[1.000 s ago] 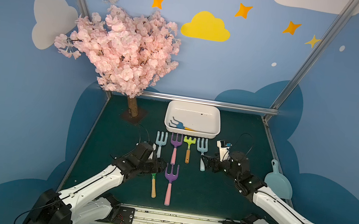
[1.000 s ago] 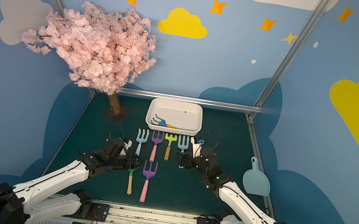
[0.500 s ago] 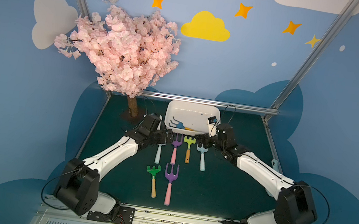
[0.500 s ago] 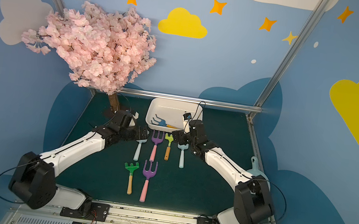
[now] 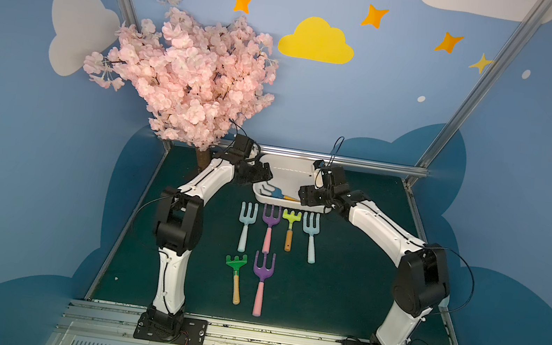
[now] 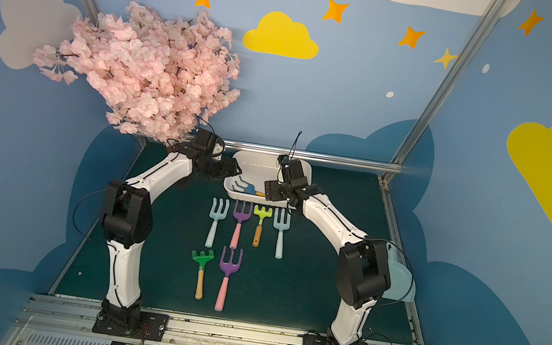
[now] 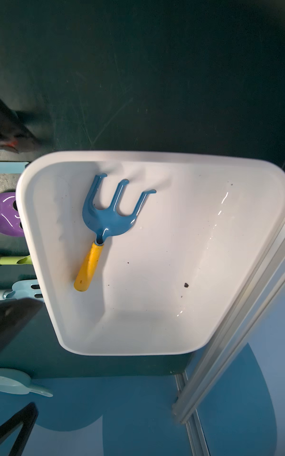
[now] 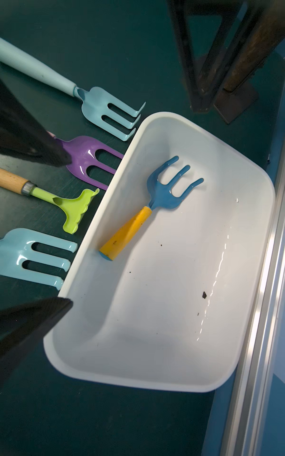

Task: Take the hand rake out of the storage box
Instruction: Pick up the rake from the storage box.

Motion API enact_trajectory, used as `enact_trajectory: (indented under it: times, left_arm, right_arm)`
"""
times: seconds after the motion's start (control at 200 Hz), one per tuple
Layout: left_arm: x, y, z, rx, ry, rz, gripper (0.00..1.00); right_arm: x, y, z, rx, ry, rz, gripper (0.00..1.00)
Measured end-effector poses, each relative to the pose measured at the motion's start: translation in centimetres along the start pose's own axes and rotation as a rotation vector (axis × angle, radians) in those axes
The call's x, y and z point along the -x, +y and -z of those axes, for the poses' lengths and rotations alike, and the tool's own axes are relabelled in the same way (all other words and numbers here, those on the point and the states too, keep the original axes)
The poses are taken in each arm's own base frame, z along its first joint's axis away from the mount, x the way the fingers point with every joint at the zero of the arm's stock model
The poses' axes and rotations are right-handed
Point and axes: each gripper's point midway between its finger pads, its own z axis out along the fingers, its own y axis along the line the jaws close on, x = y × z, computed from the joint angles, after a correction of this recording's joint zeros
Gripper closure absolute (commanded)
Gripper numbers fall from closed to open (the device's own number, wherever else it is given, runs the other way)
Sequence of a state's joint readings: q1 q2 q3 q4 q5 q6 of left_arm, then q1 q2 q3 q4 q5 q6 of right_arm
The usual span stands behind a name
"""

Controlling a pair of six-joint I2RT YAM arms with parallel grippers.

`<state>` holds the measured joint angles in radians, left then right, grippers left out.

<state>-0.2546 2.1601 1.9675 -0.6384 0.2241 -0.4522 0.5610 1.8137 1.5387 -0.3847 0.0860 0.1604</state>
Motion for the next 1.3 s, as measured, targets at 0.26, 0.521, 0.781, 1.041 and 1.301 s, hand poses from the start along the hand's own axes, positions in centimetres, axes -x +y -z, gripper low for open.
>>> enact_trajectory:
  times: [0.26, 0.521, 0.781, 1.041, 1.301]
  left_arm:
    - [1.1, -3.9, -4.6, 0.063, 0.036, -0.171, 0.45]
    - [-2.0, 1.3, -9.1, 0.235, 0.139, -0.195, 0.47]
    - [0.5, 3.7, -9.8, 0.317, 0.05, -0.215, 0.58]
    - [1.5, 5.2, -13.0, 0.327, -0.019, -0.204, 0.6]
    - [2.7, 5.4, -13.2, 0.333, -0.069, -0.193, 0.77]
  right_arm:
    - [0.2, -2.3, 1.6, -0.057, 0.065, -0.046, 0.11]
    - [-1.0, -4.1, 1.7, -0.076, 0.119, -0.066, 0.11]
    - [-1.1, -4.3, 1.7, -0.052, 0.129, -0.078, 0.1]
    - [-1.6, -4.0, 1.1, -0.015, 0.149, -0.084, 0.09]
    - [-2.2, -4.6, 0.9, -0.01, 0.165, -0.08, 0.09]
